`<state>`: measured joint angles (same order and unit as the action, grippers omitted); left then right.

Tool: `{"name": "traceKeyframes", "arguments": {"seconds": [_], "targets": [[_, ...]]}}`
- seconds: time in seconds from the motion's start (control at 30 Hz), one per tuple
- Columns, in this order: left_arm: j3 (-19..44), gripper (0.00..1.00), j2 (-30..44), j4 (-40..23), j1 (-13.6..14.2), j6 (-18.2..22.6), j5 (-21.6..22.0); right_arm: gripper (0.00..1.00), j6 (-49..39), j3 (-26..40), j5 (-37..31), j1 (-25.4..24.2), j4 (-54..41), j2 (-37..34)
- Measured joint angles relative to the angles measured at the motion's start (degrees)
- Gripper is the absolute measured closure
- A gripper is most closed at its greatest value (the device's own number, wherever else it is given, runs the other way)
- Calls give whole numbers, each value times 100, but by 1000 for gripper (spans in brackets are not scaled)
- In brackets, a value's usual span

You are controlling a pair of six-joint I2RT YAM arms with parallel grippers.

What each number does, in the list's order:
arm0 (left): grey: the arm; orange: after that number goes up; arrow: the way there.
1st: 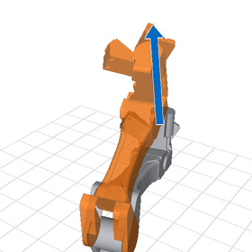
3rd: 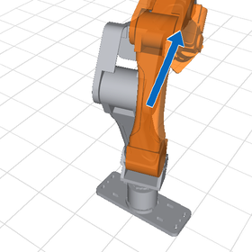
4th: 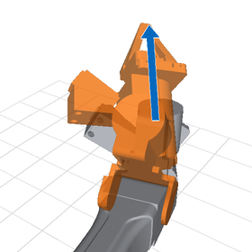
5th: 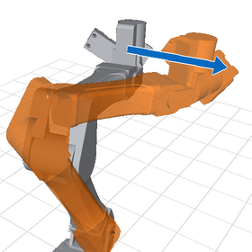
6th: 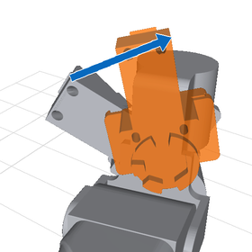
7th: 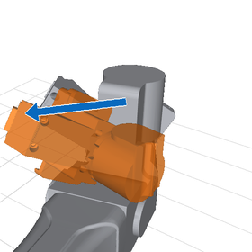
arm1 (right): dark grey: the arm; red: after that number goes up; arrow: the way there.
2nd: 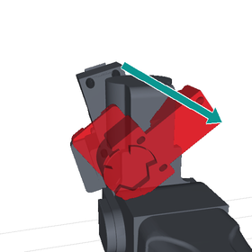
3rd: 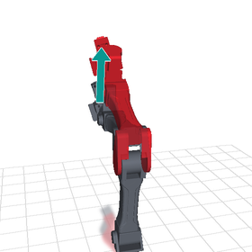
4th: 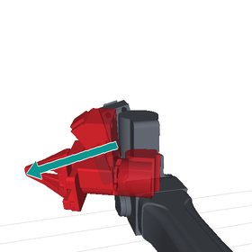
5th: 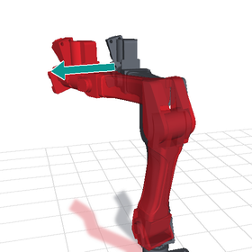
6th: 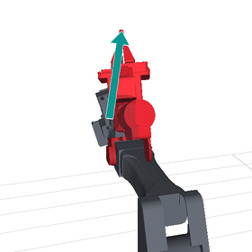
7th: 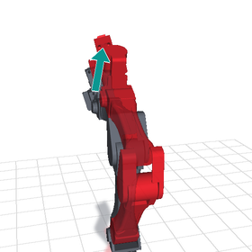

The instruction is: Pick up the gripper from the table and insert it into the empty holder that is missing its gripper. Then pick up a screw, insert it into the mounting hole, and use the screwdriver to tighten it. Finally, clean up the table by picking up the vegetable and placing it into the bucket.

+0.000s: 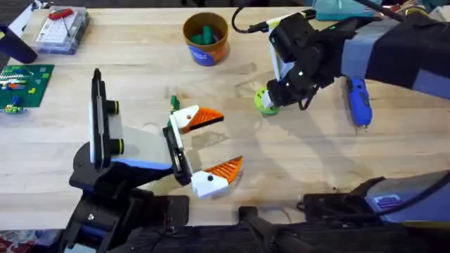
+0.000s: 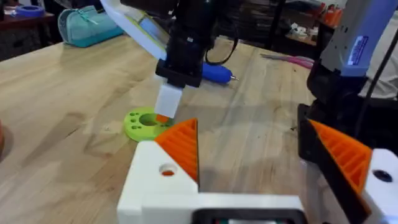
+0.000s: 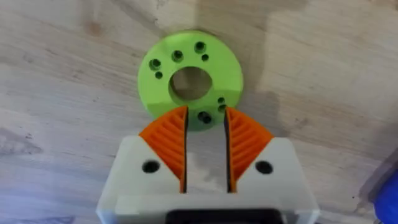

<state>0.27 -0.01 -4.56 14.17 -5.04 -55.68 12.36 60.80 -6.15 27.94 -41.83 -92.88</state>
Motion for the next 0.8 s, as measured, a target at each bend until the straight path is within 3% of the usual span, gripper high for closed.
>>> {"name": "traceKeyframes", "arguments": {"seconds": [0.5,0.8], "targets": [[0,10,0,0,0,2,0,813,0,0,0,0,1,2],[0,10,0,0,0,0,0,993,-2,0,0,0,1,0]]}}
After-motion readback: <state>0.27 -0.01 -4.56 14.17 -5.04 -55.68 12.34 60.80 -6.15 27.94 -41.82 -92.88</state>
